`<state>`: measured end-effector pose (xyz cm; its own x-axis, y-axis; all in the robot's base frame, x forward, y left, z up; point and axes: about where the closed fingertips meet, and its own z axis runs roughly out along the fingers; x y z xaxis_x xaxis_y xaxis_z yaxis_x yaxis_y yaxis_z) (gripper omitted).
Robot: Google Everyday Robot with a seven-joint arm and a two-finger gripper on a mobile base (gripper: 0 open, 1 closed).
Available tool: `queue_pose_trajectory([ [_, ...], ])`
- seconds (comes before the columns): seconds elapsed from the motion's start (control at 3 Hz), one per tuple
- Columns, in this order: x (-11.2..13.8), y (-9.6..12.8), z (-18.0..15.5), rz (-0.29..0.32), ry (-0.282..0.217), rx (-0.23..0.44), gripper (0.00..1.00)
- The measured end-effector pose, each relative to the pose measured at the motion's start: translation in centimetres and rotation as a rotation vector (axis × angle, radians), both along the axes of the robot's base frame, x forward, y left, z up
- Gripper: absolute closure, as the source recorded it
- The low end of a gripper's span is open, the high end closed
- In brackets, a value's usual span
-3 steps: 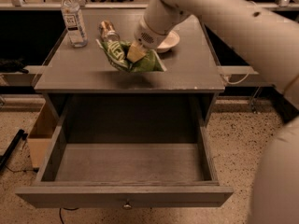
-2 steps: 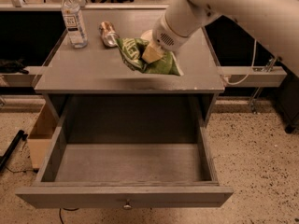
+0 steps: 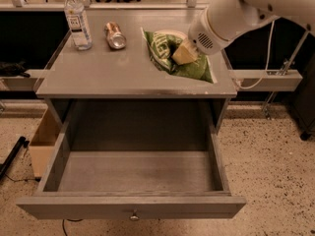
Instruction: Place green jalapeno chip bag into top drawer
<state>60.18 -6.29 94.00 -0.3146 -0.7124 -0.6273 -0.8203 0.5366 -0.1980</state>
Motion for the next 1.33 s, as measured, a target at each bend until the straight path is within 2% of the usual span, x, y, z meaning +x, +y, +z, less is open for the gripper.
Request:
queue_pose_trajectory([
  [0.33,-1.5,-1.6,-1.0,-0.064,0.009,0.021,1.00],
  [0.67,-5.9,-4.4,0.2,-0.178,-0.040,0.075,1.00],
  [1.0,-7.7,-7.2,-0.4,-0.242,-0.047,0.065,1.00],
  [1.33,-7.8,-7.4,-0.6,-0.246,-0.046,0.068,1.00],
])
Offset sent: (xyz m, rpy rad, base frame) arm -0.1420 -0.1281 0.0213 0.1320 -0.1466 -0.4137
